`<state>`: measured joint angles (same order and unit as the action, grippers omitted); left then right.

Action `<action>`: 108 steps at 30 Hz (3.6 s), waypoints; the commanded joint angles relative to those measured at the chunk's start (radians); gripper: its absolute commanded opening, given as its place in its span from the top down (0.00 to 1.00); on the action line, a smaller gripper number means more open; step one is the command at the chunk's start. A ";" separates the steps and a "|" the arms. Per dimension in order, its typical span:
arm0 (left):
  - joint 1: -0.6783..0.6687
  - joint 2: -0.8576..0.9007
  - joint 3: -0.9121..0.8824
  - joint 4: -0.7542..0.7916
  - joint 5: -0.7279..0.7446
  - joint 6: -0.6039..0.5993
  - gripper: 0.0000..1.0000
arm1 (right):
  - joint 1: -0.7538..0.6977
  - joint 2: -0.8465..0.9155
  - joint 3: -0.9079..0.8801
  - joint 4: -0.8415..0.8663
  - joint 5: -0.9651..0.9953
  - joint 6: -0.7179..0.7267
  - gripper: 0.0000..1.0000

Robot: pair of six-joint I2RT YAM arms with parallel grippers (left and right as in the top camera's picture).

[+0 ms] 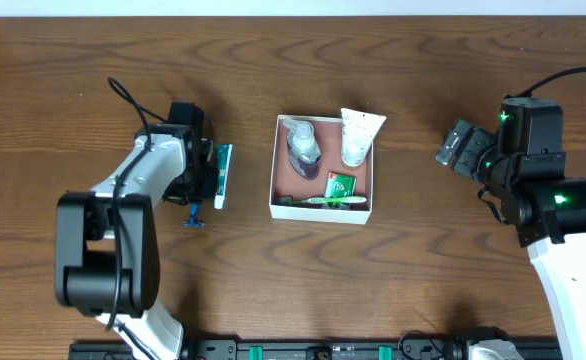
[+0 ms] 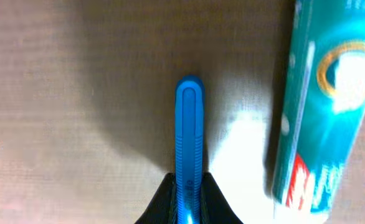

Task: Pack container
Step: 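Lift the blue razor with left gripper into the box and release, then lower left gripper onto the teal Colgate toothpaste tube and grasp it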

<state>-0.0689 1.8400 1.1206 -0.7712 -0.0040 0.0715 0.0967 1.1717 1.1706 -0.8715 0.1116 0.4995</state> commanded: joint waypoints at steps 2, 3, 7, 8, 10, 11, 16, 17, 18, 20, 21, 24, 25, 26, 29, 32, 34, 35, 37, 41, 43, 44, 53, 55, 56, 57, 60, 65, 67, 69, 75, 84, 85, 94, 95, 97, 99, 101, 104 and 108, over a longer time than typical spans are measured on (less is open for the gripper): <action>-0.003 -0.171 0.048 -0.050 0.002 -0.002 0.94 | -0.011 0.001 0.007 -0.001 0.004 -0.007 0.01; -0.009 -0.207 0.049 -0.056 0.016 -0.002 0.94 | -0.011 0.001 0.007 -0.001 0.004 -0.007 0.01; -0.067 -0.372 0.049 -0.058 0.154 0.026 0.94 | -0.011 0.001 0.007 -0.001 0.004 -0.007 0.01; -0.089 -0.403 0.049 -0.056 0.186 0.058 0.94 | -0.011 0.001 0.007 -0.001 0.004 -0.007 0.01; -0.153 -0.467 0.049 -0.049 0.233 0.139 0.94 | -0.011 0.001 0.007 -0.001 0.004 -0.007 0.01; -0.192 -0.492 0.049 -0.043 0.244 0.185 0.94 | -0.011 0.001 0.007 -0.001 0.004 -0.008 0.01; -0.400 -0.526 0.048 -0.036 0.244 0.471 0.94 | -0.011 0.001 0.007 -0.001 0.004 -0.007 0.01; -0.440 -0.518 0.048 -0.036 0.244 0.532 0.94 | -0.011 0.001 0.007 -0.001 0.004 -0.007 0.01; -0.474 -0.508 0.048 -0.035 0.244 0.585 0.94 | -0.011 0.001 0.007 -0.001 0.004 -0.007 0.01; -0.533 -0.478 0.048 -0.027 0.243 0.700 0.94 | -0.011 0.001 0.007 -0.001 0.004 -0.007 0.01; -0.560 -0.454 0.048 -0.010 0.242 0.751 0.94 | -0.011 0.001 0.007 -0.001 0.004 -0.007 0.01; -0.599 -0.380 0.048 0.076 0.201 0.784 0.94 | -0.011 0.001 0.007 -0.001 0.004 -0.008 0.01; -0.605 -0.351 0.048 0.108 0.192 0.784 0.94 | -0.011 0.001 0.007 -0.001 0.004 -0.007 0.01; -0.605 -0.325 0.048 0.134 0.193 0.784 0.94 | -0.011 0.001 0.007 -0.001 0.004 -0.008 0.01; -0.605 -0.243 0.048 0.209 0.195 0.784 0.94 | -0.011 0.001 0.007 -0.001 0.004 -0.007 0.01; -0.605 -0.173 0.048 0.263 0.194 0.784 0.87 | -0.011 0.001 0.007 -0.001 0.004 -0.007 0.01; -0.605 -0.147 0.048 0.287 0.194 0.784 0.83 | -0.011 0.001 0.007 -0.001 0.004 -0.007 0.01; -0.605 -0.143 0.048 0.295 0.194 0.784 0.75 | -0.011 0.001 0.007 -0.001 0.004 -0.007 0.01; -0.605 -0.147 0.049 0.304 0.194 0.771 0.69 | -0.011 0.001 0.007 -0.001 0.004 -0.007 0.01; -0.605 -0.202 0.049 0.306 0.183 0.693 0.69 | -0.011 0.001 0.007 -0.001 0.004 -0.007 0.01; -0.605 -0.261 0.049 0.305 0.154 0.604 0.69 | -0.011 0.001 0.007 -0.001 0.004 -0.007 0.01; -0.604 -0.289 0.049 0.304 0.143 0.567 0.69 | -0.011 0.001 0.007 -0.001 0.004 -0.008 0.01; -0.518 -0.531 0.048 0.119 -0.047 0.390 0.64 | -0.011 0.001 0.007 -0.001 0.004 -0.007 0.01; -0.453 -0.534 0.048 0.085 -0.124 0.281 0.64 | -0.011 0.001 0.007 -0.001 0.004 -0.007 0.01; -0.417 -0.529 0.047 0.074 -0.137 0.233 0.64 | -0.011 0.001 0.007 -0.001 0.004 -0.007 0.01; -0.378 -0.522 0.045 0.069 -0.137 0.177 0.64 | -0.011 0.001 0.007 -0.001 0.004 -0.007 0.01; -0.258 -0.480 0.024 0.069 -0.136 0.012 0.55 | -0.011 0.001 0.007 -0.001 0.004 -0.007 0.01; -0.156 -0.351 -0.004 0.088 -0.111 -0.032 0.28 | -0.011 0.001 0.007 -0.001 0.004 -0.007 0.01; -0.142 -0.280 -0.004 0.096 -0.093 -0.032 0.26 | -0.011 0.001 0.007 -0.001 0.004 -0.007 0.01; -0.137 -0.214 -0.004 0.104 -0.093 -0.033 0.27 | -0.011 0.001 0.007 -0.001 0.004 -0.007 0.01; -0.137 -0.056 -0.004 0.110 -0.079 -0.084 0.31 | -0.011 0.001 0.007 -0.001 0.004 -0.007 0.01; -0.137 0.014 -0.004 0.144 -0.022 -0.138 0.37 | -0.011 0.001 0.007 -0.001 0.004 -0.007 0.01; -0.137 0.018 -0.004 0.146 -0.021 -0.150 0.37 | -0.011 0.001 0.007 -0.001 0.004 -0.007 0.01; -0.137 0.029 -0.004 0.152 0.013 -0.159 0.47 | -0.011 0.001 0.007 -0.001 0.004 -0.007 0.01; -0.137 0.029 -0.004 0.151 0.022 -0.160 0.47 | -0.011 0.001 0.007 -0.001 0.004 -0.007 0.01; -0.137 0.030 -0.004 0.152 0.023 -0.160 0.47 | -0.011 0.001 0.007 -0.001 0.004 -0.007 0.01; -0.137 0.030 -0.004 0.152 0.023 -0.160 0.48 | -0.011 0.001 0.007 -0.001 0.004 -0.007 0.01; -0.136 0.030 -0.004 0.152 0.023 -0.160 0.55 | -0.011 0.001 0.007 -0.001 0.004 -0.007 0.01; -0.136 0.030 -0.004 0.148 0.023 -0.160 0.58 | -0.011 0.001 0.007 -0.001 0.004 -0.007 0.01; -0.136 0.031 -0.005 0.144 0.023 -0.160 0.58 | -0.011 0.001 0.007 -0.001 0.004 -0.007 0.01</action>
<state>-0.2104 1.8565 1.1221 -0.6224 0.0166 -0.0822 0.0967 1.1717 1.1706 -0.8715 0.1116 0.4995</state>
